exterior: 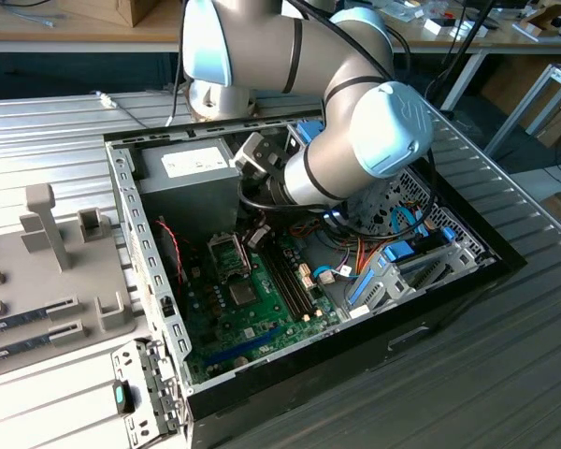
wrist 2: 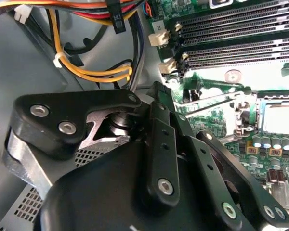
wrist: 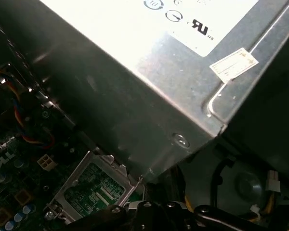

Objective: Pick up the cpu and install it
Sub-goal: 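Close the cpu cover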

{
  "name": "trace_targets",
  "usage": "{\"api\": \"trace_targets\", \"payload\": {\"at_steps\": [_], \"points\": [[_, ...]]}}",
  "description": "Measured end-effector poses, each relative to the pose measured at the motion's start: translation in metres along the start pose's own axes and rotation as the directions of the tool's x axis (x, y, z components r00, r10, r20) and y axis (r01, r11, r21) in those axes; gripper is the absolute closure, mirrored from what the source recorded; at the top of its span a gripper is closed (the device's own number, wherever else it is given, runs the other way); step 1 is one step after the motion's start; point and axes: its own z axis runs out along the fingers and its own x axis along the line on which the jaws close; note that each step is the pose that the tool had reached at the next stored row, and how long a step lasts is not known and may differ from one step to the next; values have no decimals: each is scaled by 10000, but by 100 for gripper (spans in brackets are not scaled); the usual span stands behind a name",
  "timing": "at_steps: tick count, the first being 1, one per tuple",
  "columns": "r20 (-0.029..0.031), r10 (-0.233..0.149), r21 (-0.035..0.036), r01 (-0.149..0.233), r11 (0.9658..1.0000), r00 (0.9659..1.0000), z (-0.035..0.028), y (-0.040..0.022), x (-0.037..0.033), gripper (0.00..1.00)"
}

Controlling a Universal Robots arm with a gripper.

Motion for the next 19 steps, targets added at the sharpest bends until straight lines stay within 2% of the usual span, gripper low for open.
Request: {"api": "trace_targets", "payload": {"at_steps": [2, 7, 10, 14, 19], "points": [[5, -3, 5, 3, 10000, 10000, -18, 2, 16, 89], [51, -17, -43, 17, 10000, 10000, -58, 11, 32, 89], [121, -41, -121, 43, 9999, 9999, -101, 24, 39, 89], [183, -62, -189, 65, 9998, 9998, -135, 36, 41, 89], [252, -82, -267, 89, 9996, 9996, -150, 38, 53, 89]]}}
